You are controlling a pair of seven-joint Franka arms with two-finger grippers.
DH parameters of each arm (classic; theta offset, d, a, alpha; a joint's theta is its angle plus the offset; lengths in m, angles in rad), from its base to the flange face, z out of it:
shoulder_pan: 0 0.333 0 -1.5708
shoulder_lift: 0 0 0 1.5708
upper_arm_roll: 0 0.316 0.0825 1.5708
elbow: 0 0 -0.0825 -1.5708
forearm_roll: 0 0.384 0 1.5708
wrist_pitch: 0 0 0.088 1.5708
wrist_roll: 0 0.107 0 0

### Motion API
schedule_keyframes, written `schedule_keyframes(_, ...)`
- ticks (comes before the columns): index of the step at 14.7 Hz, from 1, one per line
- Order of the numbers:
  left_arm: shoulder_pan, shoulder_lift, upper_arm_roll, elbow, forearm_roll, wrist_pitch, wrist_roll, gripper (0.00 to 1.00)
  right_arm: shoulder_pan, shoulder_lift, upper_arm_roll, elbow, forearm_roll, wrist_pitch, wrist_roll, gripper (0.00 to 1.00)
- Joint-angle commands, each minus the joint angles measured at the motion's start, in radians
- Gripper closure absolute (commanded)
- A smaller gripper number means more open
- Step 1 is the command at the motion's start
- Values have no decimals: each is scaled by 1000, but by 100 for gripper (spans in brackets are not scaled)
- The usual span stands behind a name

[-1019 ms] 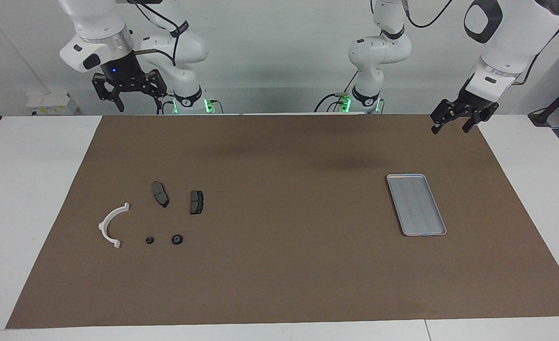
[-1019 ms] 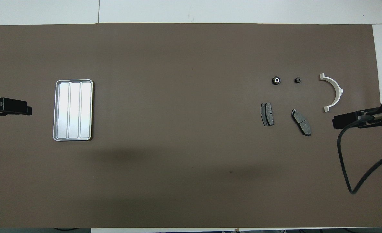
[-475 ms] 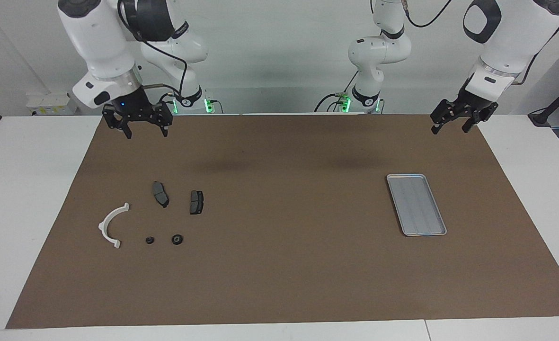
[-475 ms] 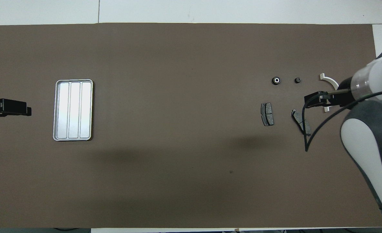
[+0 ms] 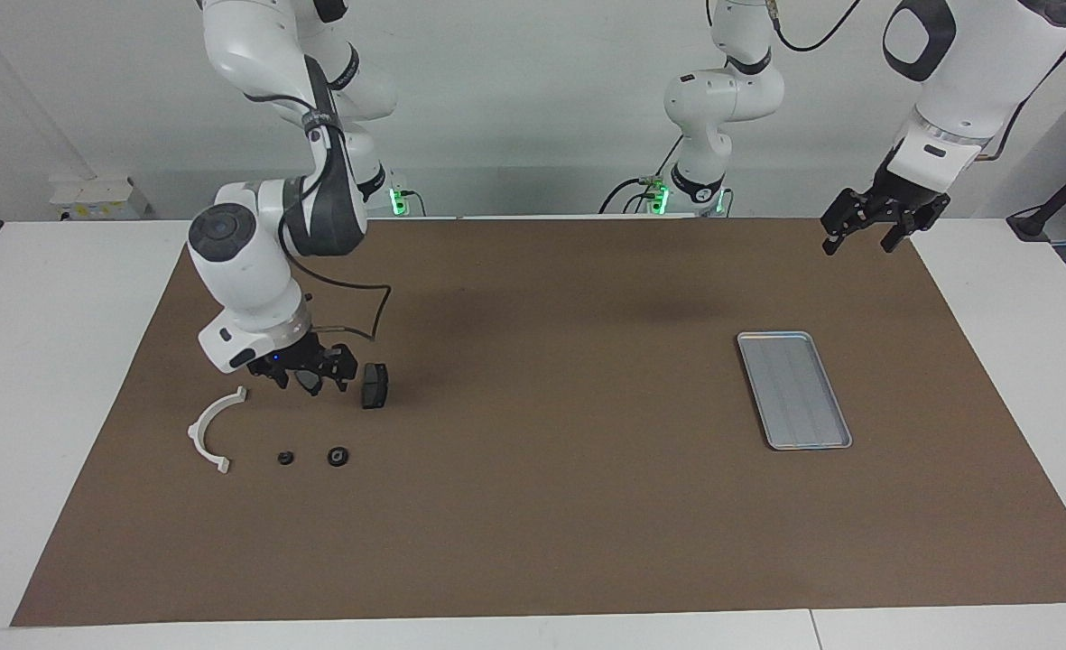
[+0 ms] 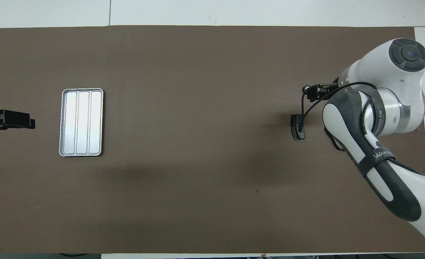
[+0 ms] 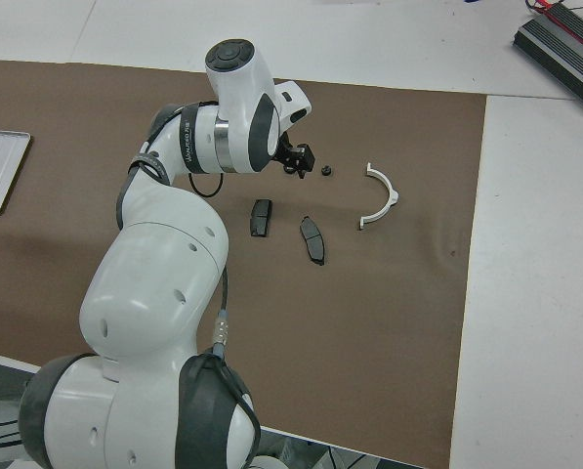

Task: Pick bearing gear from pile to tray
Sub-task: 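Reach the right gripper down to the small black bearing ring, then close the right gripper on the black bearing and lift it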

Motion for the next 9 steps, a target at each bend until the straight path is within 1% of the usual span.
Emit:
schedule_keyframes(1, 2, -29, -7, -29, 14, 13, -8, 0, 2, 78, 0, 66, -14, 23, 34, 0)
schedule_keyframes(3, 1, -29, -7, -29, 14, 13, -8, 0, 2, 162, 0, 146, -23, 22, 56, 0)
schedule_keyframes(5, 2, -29, -7, -29, 14, 13, -8, 0, 23, 225, 0, 207, -26, 19, 92, 0)
schedule_keyframes(9, 1, -29, -7, -29, 14, 13, -8, 0, 31, 282, 0, 243, -29, 22, 122, 1)
